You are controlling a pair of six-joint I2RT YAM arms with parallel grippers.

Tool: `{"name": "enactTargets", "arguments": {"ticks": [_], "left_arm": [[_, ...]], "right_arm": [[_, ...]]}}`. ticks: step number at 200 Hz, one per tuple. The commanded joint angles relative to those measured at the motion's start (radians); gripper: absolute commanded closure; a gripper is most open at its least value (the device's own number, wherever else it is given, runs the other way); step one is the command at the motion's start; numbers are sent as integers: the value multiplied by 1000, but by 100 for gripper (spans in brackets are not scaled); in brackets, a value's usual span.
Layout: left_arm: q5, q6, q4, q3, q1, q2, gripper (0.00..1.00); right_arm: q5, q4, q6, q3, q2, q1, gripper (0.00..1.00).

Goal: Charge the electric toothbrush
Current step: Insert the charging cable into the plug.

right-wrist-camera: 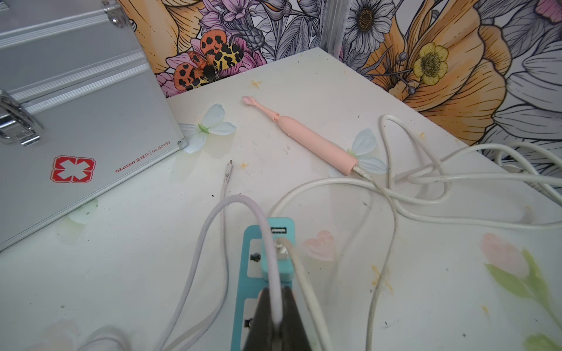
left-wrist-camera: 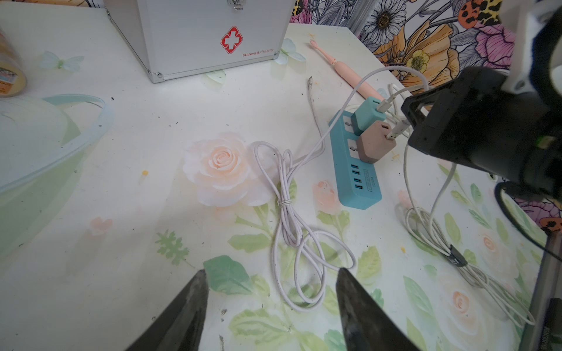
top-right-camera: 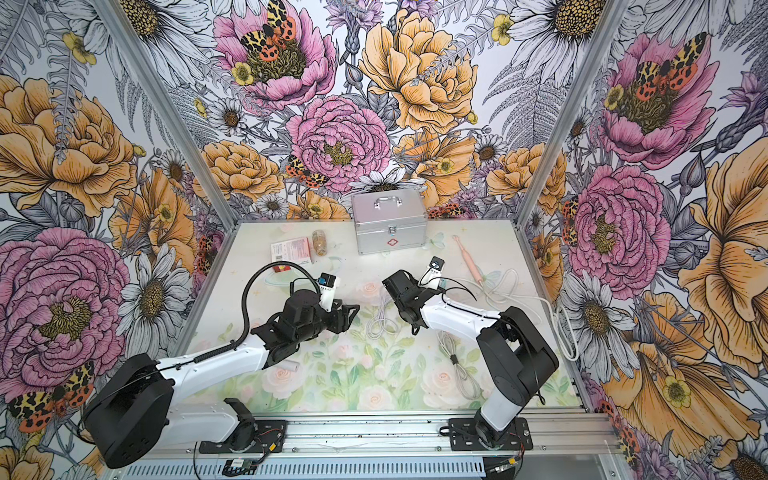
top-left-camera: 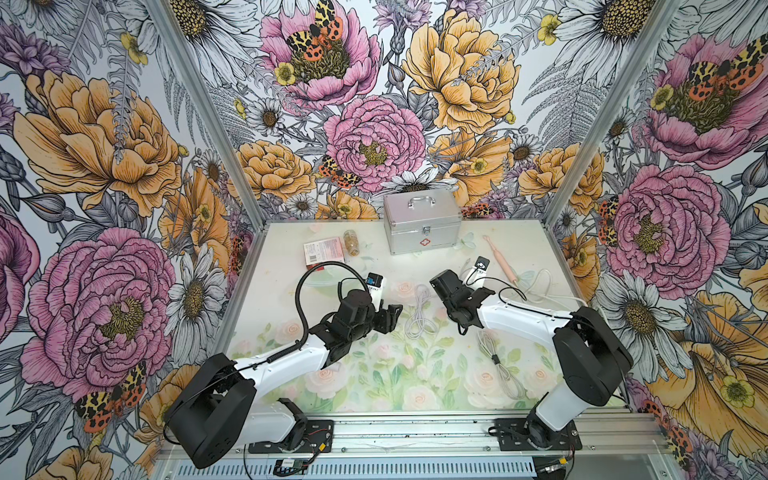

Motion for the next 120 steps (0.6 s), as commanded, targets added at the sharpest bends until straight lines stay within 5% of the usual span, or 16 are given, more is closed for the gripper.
{"name": "enactTargets", "arguments": {"ticks": [1,120], "left_arm": [[-17,-12,26,-4,8,-22,33],[-25,-13,43,-29,8,-58,32]], "right_arm": [[-168,-115,24,-62,31,-21,100],[-25,-75,7,66,68,-12,100]]}}
